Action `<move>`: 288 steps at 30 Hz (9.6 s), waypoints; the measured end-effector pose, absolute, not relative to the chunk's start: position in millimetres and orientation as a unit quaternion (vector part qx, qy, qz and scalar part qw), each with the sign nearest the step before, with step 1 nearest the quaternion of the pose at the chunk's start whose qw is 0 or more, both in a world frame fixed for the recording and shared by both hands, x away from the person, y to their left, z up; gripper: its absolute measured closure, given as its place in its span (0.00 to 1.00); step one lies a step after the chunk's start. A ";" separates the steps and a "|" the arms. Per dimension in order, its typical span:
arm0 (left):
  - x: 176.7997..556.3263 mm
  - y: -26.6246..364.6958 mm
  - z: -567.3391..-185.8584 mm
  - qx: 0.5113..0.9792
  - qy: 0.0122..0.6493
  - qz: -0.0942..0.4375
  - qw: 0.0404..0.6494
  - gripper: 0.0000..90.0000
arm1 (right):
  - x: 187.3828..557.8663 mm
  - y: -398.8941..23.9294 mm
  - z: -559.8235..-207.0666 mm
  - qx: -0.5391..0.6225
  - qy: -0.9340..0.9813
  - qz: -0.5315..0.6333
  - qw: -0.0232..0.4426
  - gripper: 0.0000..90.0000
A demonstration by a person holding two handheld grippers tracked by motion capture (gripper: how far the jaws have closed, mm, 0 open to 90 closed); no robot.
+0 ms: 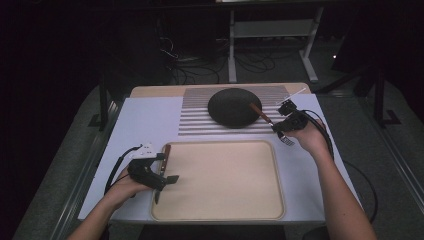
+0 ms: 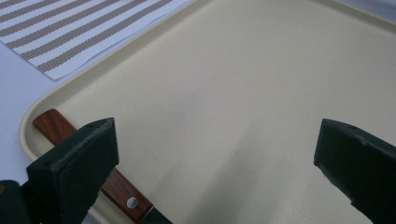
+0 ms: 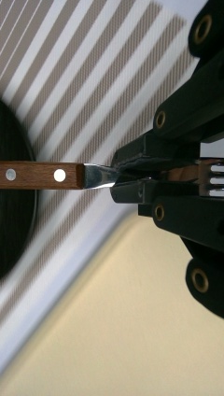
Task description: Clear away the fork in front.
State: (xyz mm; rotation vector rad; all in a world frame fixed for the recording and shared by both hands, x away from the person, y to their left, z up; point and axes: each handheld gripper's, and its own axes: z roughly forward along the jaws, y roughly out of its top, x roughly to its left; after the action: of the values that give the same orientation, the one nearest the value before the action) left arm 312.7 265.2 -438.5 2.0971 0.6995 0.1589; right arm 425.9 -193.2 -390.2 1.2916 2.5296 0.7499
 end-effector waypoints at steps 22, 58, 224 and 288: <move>330.9 223.0 -420.3 0.849 0.266 0.048 0.454 0.00 | 348.6 -114.3 -390.6 0.331 0.881 0.329 0.074 0.91; 343.1 181.3 -428.4 0.822 0.274 -0.014 0.499 0.18 | 324.0 -69.5 -407.8 0.291 0.873 0.391 0.017 0.91; 368.9 226.3 -459.5 0.813 0.353 -0.093 0.453 0.85 | 284.8 -177.9 -454.8 0.366 0.827 0.416 0.094 0.00; 405.7 146.7 -454.9 0.890 0.289 -0.010 0.354 1.00 | 284.2 -179.3 -451.1 0.365 0.822 0.425 0.099 0.01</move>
State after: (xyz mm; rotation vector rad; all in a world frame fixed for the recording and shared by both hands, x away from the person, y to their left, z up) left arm 405.7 146.7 -454.9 2.3002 0.7464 -0.0249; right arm 284.2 -179.3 -451.1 1.0799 2.4321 1.2554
